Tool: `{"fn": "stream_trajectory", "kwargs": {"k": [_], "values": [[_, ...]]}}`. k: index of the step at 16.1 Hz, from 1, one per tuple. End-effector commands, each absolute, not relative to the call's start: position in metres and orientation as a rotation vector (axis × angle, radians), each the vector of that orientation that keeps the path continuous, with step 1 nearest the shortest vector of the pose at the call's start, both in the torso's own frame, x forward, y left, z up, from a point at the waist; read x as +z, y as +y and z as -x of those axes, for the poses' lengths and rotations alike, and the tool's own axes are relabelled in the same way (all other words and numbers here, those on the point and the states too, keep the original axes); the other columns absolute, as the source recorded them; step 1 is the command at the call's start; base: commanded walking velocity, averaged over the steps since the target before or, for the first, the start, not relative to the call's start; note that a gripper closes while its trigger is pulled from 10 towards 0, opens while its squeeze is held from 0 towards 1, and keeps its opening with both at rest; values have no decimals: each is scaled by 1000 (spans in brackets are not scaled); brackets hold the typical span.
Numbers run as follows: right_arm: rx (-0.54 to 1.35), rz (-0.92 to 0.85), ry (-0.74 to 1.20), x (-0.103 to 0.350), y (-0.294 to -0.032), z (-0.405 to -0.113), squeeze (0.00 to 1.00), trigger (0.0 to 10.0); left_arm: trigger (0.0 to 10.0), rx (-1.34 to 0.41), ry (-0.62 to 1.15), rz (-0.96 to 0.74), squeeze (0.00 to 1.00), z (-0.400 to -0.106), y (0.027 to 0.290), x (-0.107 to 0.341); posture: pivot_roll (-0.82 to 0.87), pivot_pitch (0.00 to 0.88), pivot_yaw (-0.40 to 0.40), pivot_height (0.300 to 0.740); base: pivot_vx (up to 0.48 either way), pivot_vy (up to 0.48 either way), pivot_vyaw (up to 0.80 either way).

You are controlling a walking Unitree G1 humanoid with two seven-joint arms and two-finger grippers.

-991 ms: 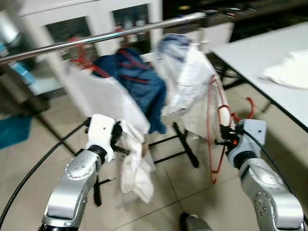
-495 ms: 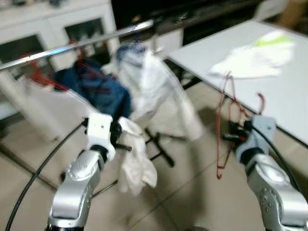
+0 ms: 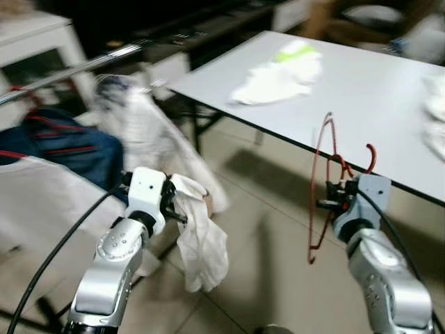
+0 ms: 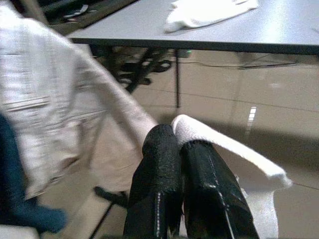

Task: Hang hanger

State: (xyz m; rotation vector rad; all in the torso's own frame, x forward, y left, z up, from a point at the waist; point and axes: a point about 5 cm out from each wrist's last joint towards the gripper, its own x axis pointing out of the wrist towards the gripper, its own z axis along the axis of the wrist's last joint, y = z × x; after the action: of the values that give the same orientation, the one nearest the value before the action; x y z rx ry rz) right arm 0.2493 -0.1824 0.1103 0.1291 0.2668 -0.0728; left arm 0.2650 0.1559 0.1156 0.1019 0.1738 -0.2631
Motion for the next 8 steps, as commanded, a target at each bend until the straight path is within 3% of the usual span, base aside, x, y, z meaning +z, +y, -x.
{"fn": "stream_trajectory", "kwargs": {"k": [1, 8], "values": [[-64, -125, 254, 115, -179, -247, 0, 10000, 10000, -239, 148, -87, 0, -269, 161, 121, -34, 55, 86, 740, 0, 304, -800], [-60, -127, 276, 114, -179, -243, 0, 10000, 10000, -242, 153, -104, 0, -269, 161, 118, -47, 60, 63, 740, 0, 406, -800]]}}
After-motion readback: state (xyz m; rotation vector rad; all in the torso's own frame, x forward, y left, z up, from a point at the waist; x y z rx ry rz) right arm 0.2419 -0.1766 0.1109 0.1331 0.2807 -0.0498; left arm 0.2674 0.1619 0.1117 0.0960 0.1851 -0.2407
